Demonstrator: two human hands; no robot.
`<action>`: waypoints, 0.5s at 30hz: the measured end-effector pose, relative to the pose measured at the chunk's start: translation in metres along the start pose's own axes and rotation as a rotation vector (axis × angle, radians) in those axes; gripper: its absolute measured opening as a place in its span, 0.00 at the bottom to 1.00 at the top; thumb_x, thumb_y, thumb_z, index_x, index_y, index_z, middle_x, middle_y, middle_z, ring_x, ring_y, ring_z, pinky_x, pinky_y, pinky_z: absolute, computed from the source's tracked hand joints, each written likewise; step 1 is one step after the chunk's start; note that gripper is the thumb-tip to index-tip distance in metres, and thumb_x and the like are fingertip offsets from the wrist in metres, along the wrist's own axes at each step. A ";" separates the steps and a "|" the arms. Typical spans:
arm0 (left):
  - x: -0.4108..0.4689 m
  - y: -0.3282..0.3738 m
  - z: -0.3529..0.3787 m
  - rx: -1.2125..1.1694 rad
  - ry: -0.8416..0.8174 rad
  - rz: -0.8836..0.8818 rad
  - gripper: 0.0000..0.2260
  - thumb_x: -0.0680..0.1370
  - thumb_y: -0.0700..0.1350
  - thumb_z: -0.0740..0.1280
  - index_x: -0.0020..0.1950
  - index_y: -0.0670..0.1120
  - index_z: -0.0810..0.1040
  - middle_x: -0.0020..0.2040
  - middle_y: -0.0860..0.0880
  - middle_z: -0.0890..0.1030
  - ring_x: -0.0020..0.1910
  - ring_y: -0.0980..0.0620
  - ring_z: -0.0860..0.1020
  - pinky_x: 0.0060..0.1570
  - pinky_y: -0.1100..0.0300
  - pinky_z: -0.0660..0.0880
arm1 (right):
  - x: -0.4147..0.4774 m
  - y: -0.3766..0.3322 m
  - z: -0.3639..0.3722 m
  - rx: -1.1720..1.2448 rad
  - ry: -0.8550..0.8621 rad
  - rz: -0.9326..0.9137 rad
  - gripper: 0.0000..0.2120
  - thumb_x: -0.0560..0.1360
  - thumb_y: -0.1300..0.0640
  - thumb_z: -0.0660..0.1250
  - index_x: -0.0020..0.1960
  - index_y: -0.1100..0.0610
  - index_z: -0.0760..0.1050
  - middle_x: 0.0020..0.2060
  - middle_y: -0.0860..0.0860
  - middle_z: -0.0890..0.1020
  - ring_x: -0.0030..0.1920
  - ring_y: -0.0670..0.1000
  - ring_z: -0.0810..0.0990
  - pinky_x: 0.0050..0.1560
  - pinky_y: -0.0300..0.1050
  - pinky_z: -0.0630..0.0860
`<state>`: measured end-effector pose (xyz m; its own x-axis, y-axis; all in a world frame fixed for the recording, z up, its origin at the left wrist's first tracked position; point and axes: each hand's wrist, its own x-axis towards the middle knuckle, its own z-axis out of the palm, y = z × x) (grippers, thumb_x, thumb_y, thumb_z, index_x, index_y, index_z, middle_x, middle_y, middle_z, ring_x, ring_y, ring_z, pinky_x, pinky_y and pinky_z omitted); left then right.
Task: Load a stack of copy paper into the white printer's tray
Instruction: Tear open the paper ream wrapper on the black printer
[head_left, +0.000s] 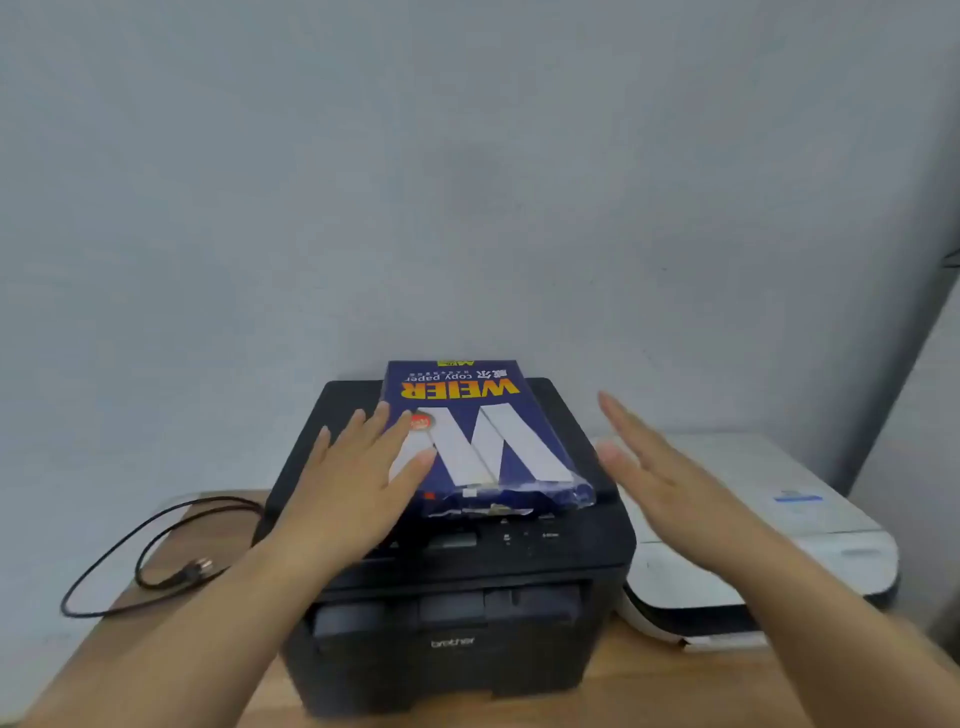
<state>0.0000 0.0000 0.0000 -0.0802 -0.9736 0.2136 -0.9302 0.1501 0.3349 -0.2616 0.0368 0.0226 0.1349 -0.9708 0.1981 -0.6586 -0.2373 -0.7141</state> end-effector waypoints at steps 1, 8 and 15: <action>0.006 -0.001 0.004 0.042 -0.029 -0.006 0.26 0.79 0.58 0.46 0.76 0.54 0.48 0.78 0.51 0.46 0.77 0.50 0.44 0.74 0.50 0.41 | 0.009 0.006 0.004 0.012 -0.035 0.024 0.25 0.79 0.45 0.51 0.75 0.42 0.49 0.71 0.33 0.52 0.72 0.34 0.50 0.67 0.31 0.48; 0.054 -0.004 0.026 0.106 -0.221 -0.088 0.25 0.80 0.58 0.44 0.76 0.56 0.44 0.78 0.52 0.44 0.77 0.51 0.42 0.74 0.50 0.40 | 0.085 0.064 0.021 -0.011 -0.289 0.165 0.23 0.81 0.47 0.48 0.76 0.46 0.50 0.76 0.42 0.50 0.76 0.44 0.49 0.74 0.43 0.48; 0.078 0.004 0.036 0.139 -0.292 -0.053 0.23 0.80 0.57 0.46 0.75 0.59 0.47 0.78 0.55 0.49 0.77 0.49 0.46 0.73 0.48 0.43 | 0.132 0.081 0.031 -0.127 -0.415 0.020 0.22 0.81 0.47 0.48 0.75 0.44 0.52 0.76 0.40 0.49 0.76 0.43 0.47 0.74 0.42 0.48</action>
<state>-0.0227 -0.0817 -0.0148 -0.1107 -0.9907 -0.0795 -0.9743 0.0923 0.2054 -0.2740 -0.1120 -0.0302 0.3904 -0.9128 -0.1198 -0.7461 -0.2375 -0.6220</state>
